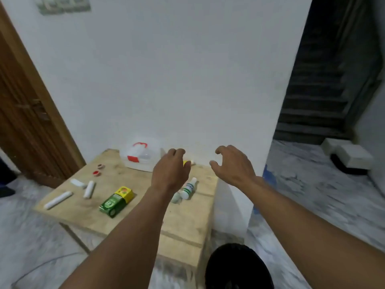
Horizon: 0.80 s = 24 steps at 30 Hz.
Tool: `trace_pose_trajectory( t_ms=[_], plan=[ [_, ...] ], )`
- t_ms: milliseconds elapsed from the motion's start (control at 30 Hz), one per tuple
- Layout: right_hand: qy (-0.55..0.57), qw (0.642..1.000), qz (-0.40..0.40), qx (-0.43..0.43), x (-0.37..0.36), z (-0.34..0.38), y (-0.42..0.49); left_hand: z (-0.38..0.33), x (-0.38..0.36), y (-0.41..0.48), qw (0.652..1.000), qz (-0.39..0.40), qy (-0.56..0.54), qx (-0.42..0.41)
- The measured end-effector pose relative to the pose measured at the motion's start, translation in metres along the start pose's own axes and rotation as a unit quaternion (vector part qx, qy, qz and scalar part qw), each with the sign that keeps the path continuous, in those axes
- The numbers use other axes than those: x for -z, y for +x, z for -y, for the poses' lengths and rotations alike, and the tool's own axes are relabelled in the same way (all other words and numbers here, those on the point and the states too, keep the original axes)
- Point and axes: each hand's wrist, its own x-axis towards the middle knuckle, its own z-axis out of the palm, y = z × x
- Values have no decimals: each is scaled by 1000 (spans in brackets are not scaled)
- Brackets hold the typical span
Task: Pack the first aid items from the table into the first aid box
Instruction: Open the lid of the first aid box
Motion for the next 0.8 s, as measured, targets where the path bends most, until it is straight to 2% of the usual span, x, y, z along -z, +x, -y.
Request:
trace_pose_trajectory(
  t_ms=[200,400,600,800],
  plan=[
    [18,1000,-18,4,-43,128,-25,122,66,-61,999,2,32,1],
    [10,999,32,37,-106,233,-44,237,99,-108,998,25,44,43],
    [-18,998,46,45,-147,284,-4,311,112,-79,998,10,50,44],
    [-25,998,40,41,-186,305,83,373,102,-2,998,10,59,29]
  ],
)
